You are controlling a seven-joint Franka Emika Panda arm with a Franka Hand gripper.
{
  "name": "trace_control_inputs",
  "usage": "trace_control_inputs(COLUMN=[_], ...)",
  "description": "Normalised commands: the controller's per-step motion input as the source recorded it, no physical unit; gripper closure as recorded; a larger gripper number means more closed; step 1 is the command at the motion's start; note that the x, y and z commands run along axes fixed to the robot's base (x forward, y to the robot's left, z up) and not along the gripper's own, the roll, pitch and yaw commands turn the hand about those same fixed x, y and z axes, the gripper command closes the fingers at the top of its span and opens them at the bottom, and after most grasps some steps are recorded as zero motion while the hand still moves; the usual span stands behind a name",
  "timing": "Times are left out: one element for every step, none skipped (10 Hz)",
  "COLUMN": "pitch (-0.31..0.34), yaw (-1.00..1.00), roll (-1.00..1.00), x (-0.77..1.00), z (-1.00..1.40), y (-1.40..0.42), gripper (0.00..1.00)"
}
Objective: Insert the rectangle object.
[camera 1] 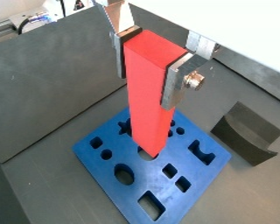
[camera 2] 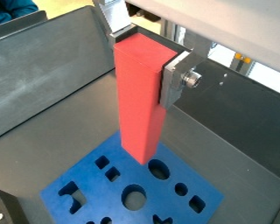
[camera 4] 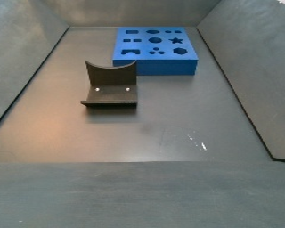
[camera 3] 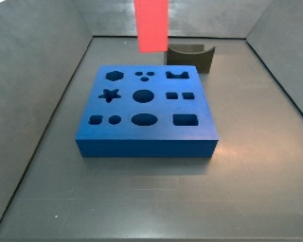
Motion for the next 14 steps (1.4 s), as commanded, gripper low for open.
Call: trace_control_inputs(pitch=[-0.019,0.0,0.09,0.069,0.024,0.0,0.0,0.0,0.0,0.024,0.063,0.13,0.109,0.0], yaw=[0.0,-0.05,-0.05,-0.05,-0.16,-0.2,-0.19,-0.19,-0.19,-0.16,-0.11,-0.02,0.0,0.0], roll=[0.0,0.0,0.0,0.0,-0.01,-0.02,0.0,0.0,0.0,0.0,0.04,0.17,0.19,0.18], x=[0.16,0.52,0.87,0.89,0.78,0.59,0.5,0.56,0.57,0.56,0.45,0.42,0.21,0.1], z=[-0.04,-0.32,-0.26,-0.24,-0.28,-0.33,-0.38,-0.41,-0.37,-0.36,-0.37,-0.32,-0.35,-0.47], y=[-0.14,-0.25,-0.37,-0.37,-0.36,-0.26,-0.19,-0.18,-0.12,-0.07,0.0,0.0,0.06,0.0], gripper=[1.0,1.0,1.0,1.0,1.0,1.0,1.0,1.0,1.0,1.0,1.0,1.0,1.0,1.0])
